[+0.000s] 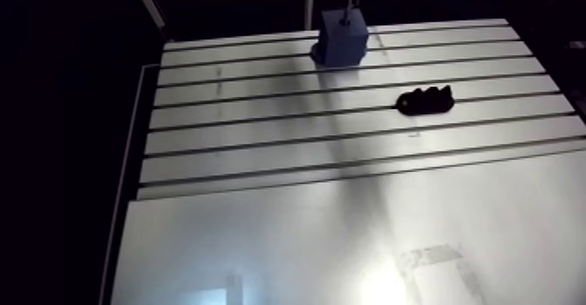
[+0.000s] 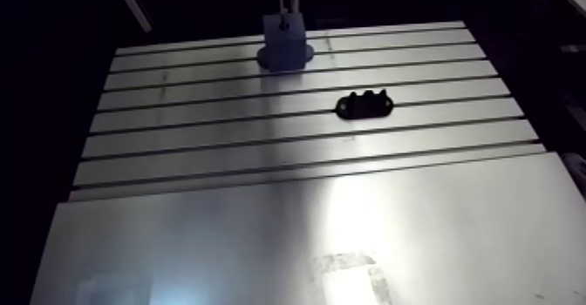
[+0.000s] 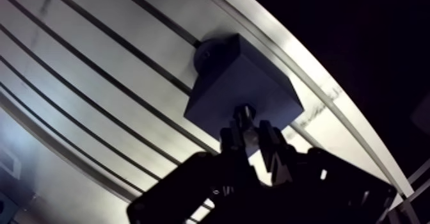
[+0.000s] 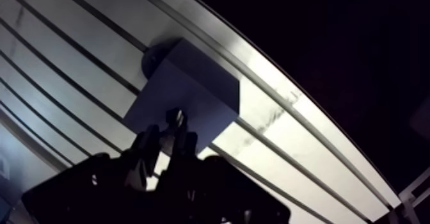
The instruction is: Pick up the M10 bolt and insert it into the hex recess until seated.
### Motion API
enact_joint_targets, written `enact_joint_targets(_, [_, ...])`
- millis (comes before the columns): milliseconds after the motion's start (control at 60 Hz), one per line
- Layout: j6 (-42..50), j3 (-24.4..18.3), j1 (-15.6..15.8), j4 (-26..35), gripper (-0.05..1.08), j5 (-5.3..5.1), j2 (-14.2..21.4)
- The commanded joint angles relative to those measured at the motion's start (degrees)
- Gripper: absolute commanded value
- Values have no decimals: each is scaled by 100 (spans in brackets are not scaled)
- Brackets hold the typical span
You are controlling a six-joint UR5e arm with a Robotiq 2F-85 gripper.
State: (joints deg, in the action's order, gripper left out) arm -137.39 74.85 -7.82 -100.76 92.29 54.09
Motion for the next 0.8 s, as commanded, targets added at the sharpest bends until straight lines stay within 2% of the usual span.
enact_joint_targets(17, [-4, 31, 0, -1, 80, -5, -1])
enact_joint_targets(133, [-30, 67, 0, -1, 77, -5, 8])
enact_joint_targets(150, [-38, 68, 0, -1, 67, -5, 15])
enact_joint_targets(167, [-38, 68, 0, -1, 67, -5, 15])
enact_joint_targets(183, [-31, 76, 0, -1, 47, -12, 17])
enact_joint_targets(200, [-31, 76, 0, -1, 47, -12, 17])
enact_joint_targets(217, [-1, 77, 0, -1, 25, -6, 17])
enact_joint_targets(233, [-1, 77, 0, -1, 25, -6, 17])
enact_joint_targets(250, [12, 77, 0, -1, 17, -5, 17])
enact_joint_targets(300, [13, 78, 0, -8, 14, -5, 24])
enact_joint_targets(383, [41, 78, -7, -82, 2, -12, 26])
enact_joint_targets(517, [49, 86, -9, -311, 1, -48, 59])
enact_joint_targets(800, [93, 86, -9, -352, 1, -57, 61])
